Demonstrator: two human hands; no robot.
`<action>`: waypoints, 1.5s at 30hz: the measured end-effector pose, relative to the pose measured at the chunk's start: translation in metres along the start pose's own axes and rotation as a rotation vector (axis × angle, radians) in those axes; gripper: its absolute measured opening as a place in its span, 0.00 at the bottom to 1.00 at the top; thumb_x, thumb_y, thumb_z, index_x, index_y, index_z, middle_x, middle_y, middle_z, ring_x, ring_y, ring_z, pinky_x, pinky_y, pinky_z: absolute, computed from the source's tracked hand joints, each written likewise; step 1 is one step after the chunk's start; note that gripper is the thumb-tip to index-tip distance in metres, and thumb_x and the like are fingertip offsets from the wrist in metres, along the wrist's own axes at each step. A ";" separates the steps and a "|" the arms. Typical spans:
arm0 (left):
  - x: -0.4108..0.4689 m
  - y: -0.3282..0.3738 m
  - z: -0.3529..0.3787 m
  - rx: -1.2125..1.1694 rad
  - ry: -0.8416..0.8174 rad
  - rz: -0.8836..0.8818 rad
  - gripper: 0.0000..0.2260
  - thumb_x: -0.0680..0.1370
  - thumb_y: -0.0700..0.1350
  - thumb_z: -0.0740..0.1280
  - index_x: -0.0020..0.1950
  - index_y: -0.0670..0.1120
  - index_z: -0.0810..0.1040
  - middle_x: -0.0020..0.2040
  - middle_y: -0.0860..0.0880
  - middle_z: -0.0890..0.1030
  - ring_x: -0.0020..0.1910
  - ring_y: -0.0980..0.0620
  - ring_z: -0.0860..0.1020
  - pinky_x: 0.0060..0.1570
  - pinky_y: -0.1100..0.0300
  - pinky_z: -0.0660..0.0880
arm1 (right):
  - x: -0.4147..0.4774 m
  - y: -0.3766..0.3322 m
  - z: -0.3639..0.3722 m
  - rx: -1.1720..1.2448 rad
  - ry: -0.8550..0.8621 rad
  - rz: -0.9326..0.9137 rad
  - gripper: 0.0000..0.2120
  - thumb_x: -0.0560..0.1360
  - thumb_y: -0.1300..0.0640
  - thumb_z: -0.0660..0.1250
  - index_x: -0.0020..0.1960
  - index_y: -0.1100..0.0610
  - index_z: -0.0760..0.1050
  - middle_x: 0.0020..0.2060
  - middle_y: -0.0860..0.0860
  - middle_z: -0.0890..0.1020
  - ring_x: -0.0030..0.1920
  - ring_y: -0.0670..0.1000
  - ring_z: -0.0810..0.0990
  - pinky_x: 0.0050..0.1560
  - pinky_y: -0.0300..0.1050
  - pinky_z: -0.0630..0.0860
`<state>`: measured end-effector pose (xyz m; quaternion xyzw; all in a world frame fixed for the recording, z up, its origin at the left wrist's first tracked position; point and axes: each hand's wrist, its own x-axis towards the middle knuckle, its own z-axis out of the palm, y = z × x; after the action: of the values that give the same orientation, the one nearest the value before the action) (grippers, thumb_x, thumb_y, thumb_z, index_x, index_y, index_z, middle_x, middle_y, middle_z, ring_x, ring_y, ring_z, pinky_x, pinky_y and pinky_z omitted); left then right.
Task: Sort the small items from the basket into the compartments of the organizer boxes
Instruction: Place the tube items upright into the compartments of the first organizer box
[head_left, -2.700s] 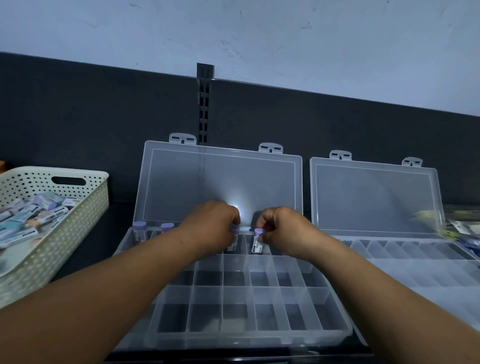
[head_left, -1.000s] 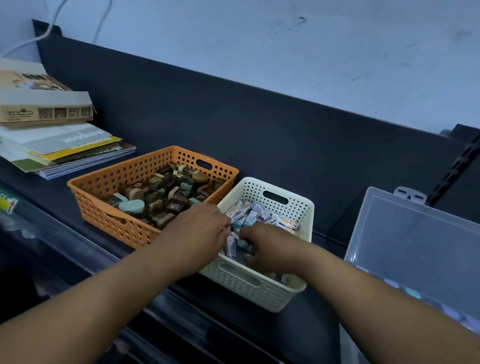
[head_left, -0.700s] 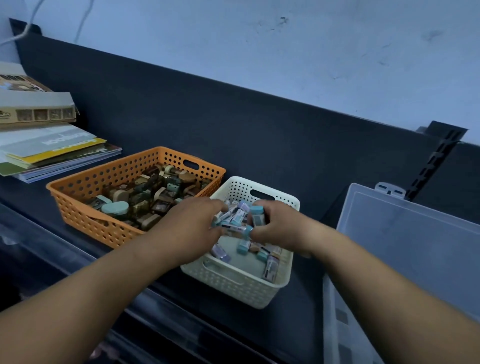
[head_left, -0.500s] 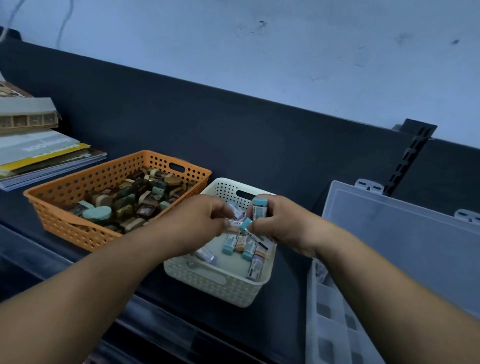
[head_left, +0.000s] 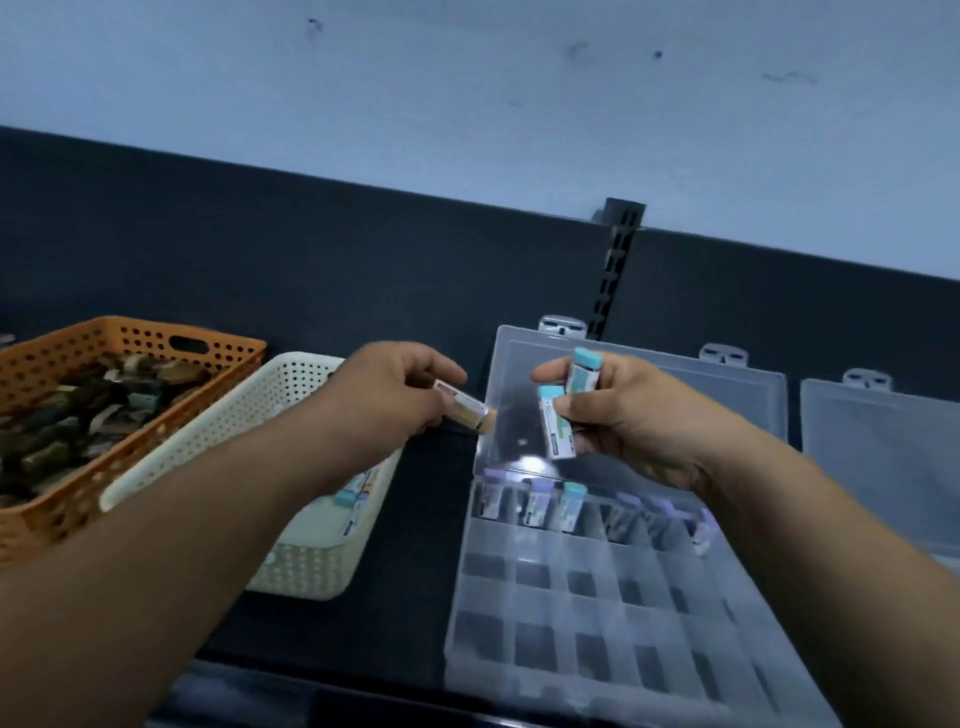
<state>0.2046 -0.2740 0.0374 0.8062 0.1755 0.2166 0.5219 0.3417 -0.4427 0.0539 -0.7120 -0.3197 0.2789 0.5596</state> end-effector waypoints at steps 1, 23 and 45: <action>0.001 0.004 0.009 -0.010 -0.009 0.012 0.07 0.75 0.35 0.68 0.46 0.47 0.80 0.37 0.47 0.80 0.37 0.51 0.77 0.45 0.53 0.77 | -0.007 0.002 -0.011 0.003 0.027 0.004 0.11 0.78 0.71 0.61 0.54 0.60 0.76 0.35 0.52 0.78 0.32 0.46 0.77 0.35 0.38 0.77; 0.002 0.065 0.216 -0.547 -0.352 -0.306 0.02 0.76 0.40 0.66 0.43 0.46 0.76 0.36 0.48 0.81 0.39 0.51 0.79 0.43 0.58 0.73 | -0.113 0.081 -0.190 0.038 0.391 0.089 0.07 0.78 0.69 0.62 0.51 0.61 0.77 0.40 0.59 0.82 0.36 0.50 0.78 0.45 0.45 0.80; 0.035 0.065 0.281 0.510 -0.308 0.214 0.06 0.74 0.44 0.71 0.39 0.50 0.76 0.38 0.51 0.79 0.39 0.52 0.78 0.37 0.57 0.75 | -0.084 0.108 -0.206 -0.888 0.180 0.027 0.13 0.75 0.61 0.68 0.35 0.49 0.72 0.35 0.47 0.75 0.38 0.47 0.74 0.37 0.38 0.70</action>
<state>0.3870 -0.4969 0.0016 0.9482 0.0571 0.0949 0.2976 0.4590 -0.6525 -0.0032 -0.9086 -0.3492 0.0589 0.2217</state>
